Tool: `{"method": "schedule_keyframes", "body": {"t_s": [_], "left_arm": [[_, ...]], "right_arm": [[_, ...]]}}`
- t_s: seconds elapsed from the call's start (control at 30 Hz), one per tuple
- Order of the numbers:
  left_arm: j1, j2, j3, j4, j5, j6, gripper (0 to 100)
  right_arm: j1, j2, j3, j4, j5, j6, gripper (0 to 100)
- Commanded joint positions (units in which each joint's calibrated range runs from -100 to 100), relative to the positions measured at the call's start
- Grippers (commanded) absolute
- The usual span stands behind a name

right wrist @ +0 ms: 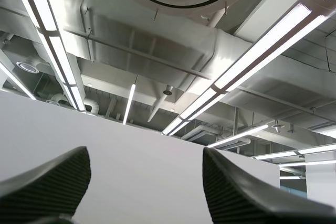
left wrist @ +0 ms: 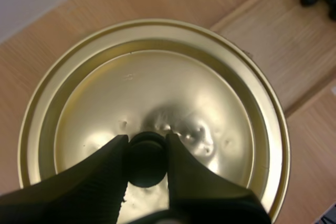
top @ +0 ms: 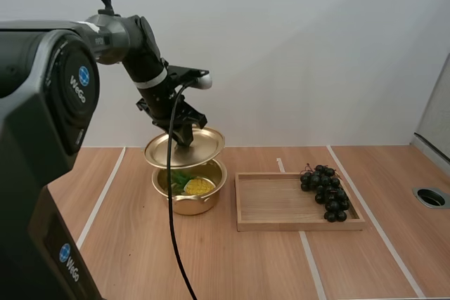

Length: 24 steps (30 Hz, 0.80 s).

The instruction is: Open the pot, put the pineapple inside, and close it

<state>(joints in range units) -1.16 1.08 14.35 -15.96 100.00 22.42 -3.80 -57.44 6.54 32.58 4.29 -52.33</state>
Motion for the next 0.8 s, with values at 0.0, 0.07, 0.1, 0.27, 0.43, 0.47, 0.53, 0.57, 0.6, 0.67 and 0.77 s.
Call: {"method": "schedule_keyframes", "body": {"t_s": [0.0,0.07,0.1,0.27,0.43,0.47,0.53,0.57,0.6,0.67,0.77], "left_arm": [[0.01,-0.4,2.7,-0.7,-1.7,1.9,0],[0.01,-0.4,3.9,-0.8,-5.1,1.9,0],[0.01,-0.4,4.1,-0.9,-6.5,1.9,0],[0.01,-0.3,5.5,-2.7,-11.1,3.1,0],[-0.14,0.6,7.0,-3.0,-13.1,4.3,0],[-0.14,1.0,7.1,-3.0,-12.9,4.4,0],[-0.14,2.2,7.5,-3.0,-13.3,5.0,0],[-0.14,2.9,7.5,-3.0,-13.3,5.2,0],[-0.14,3.7,7.7,-3.0,-13.5,5.2,0],[-0.14,5.2,7.7,-3.0,-14.5,5.2,0],[-0.14,6.6,7.7,-3.1,-15.1,5.2,0]], "right_arm": [[-0.2,-0.7,-0.2,-0.4,-0.3,-0.5,100],[-0.2,-0.7,-0.2,-0.4,-0.3,-0.5,100],[-0.2,-0.7,-0.2,-0.4,-0.1,-0.5,100],[-0.2,-0.7,-0.2,-0.4,2.0,-0.5,100],[-0.2,-0.7,-0.2,-0.4,3.4,-0.5,100],[-0.2,-0.7,-0.2,-0.4,3.4,-0.5,100],[-0.2,-0.7,-0.2,-0.4,3.4,-0.5,100],[-0.2,-0.7,-0.2,-0.4,3.4,-0.5,100],[-0.2,-0.7,-0.2,-0.4,3.4,-0.5,100],[-0.2,-0.7,-0.2,-0.4,3.4,-0.5,100],[-0.2,-0.7,-0.2,-0.6,3.4,-0.5,100]]}}
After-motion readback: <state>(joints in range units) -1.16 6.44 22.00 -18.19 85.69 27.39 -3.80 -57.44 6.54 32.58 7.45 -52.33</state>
